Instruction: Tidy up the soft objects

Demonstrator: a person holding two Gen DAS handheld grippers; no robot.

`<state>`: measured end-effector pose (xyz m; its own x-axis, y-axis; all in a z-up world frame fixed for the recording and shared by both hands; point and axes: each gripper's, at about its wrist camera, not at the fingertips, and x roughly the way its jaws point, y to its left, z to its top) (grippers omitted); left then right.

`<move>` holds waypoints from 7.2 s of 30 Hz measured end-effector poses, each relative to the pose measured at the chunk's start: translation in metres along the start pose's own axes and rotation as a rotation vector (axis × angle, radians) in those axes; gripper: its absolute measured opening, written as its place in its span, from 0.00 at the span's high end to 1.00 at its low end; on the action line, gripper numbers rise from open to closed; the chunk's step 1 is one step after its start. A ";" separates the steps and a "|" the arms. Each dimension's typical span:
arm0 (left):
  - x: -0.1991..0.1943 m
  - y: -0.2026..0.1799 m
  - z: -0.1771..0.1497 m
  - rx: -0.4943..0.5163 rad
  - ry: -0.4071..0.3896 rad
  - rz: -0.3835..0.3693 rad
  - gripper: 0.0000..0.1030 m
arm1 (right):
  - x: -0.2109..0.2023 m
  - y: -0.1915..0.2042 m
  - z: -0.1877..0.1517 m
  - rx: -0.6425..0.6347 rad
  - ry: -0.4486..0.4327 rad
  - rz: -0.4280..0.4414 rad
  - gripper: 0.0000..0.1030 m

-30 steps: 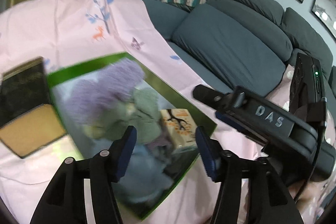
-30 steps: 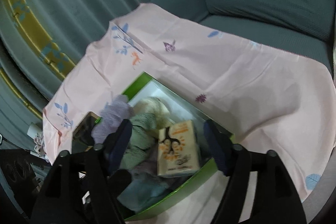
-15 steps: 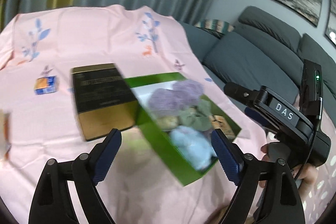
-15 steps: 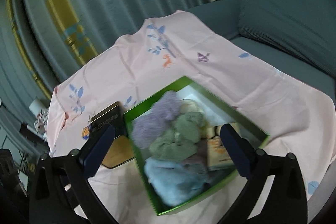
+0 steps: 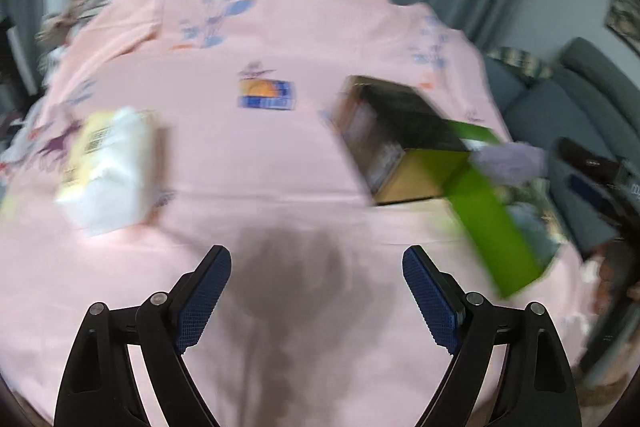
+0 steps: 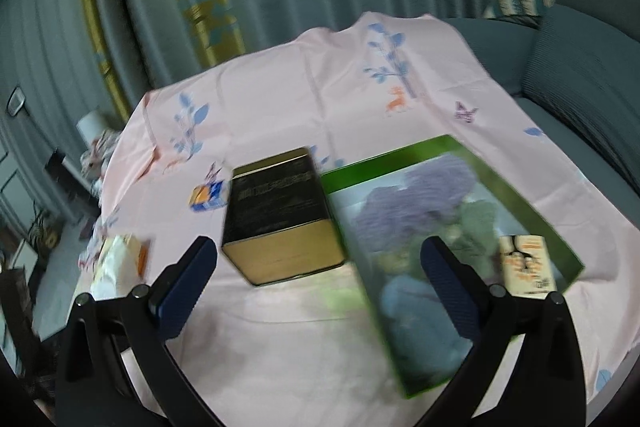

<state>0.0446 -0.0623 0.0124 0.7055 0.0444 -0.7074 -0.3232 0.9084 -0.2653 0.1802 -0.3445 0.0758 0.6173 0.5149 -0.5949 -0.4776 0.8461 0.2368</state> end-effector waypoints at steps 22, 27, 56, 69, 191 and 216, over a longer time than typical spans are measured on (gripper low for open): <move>-0.012 0.122 -0.005 -0.218 -0.072 0.117 0.15 | 0.180 0.203 0.031 -0.117 0.240 0.110 0.01; -0.020 0.144 0.000 -0.251 -0.100 0.159 0.15 | 0.267 0.234 0.041 -0.194 0.307 -0.032 0.03; -0.015 0.150 -0.005 -0.315 -0.061 0.067 0.15 | 0.189 0.209 -0.033 -0.259 0.483 0.249 0.30; 0.014 0.125 -0.017 -0.340 0.033 -0.059 0.15 | 0.113 0.148 -0.121 -0.273 0.548 0.195 0.28; 0.110 -0.288 0.028 0.246 0.143 -0.394 0.60 | 0.052 -0.177 -0.010 0.460 0.183 0.051 0.54; 0.060 -0.286 0.033 0.299 -0.004 -0.292 0.23 | 0.004 -0.169 -0.003 0.423 0.020 0.028 0.24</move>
<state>0.1994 -0.3056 0.0673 0.7429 -0.2321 -0.6279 0.0880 0.9637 -0.2521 0.2614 -0.4861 0.0306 0.5938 0.5389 -0.5975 -0.1924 0.8162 0.5448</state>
